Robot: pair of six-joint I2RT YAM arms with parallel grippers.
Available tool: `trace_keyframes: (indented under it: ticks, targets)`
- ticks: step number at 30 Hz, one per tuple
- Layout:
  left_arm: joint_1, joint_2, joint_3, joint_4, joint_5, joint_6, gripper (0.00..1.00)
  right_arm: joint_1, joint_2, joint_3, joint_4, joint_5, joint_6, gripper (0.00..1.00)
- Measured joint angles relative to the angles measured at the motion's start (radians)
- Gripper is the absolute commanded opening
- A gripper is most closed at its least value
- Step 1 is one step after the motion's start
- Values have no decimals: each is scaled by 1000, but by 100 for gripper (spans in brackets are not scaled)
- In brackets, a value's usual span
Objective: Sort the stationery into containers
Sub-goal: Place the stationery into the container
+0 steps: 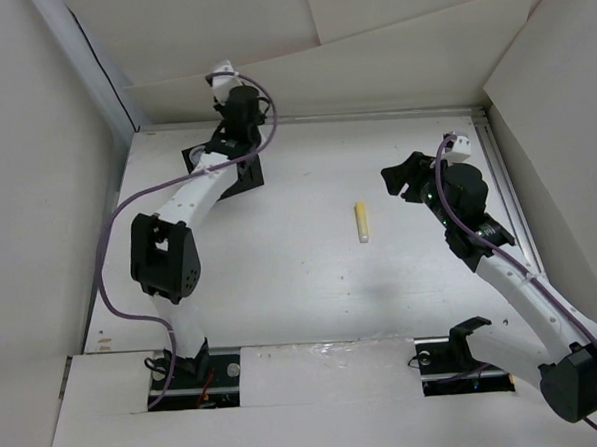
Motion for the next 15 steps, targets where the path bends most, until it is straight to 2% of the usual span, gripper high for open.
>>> trace_keyframes:
  ticks: [6,15]
  targets:
    - [151,45,56,6,-37,9,11,0,0,0,0,0,0,65]
    - [159,194,97,29,-137,117,11,0,0,0,0,-2,0,65]
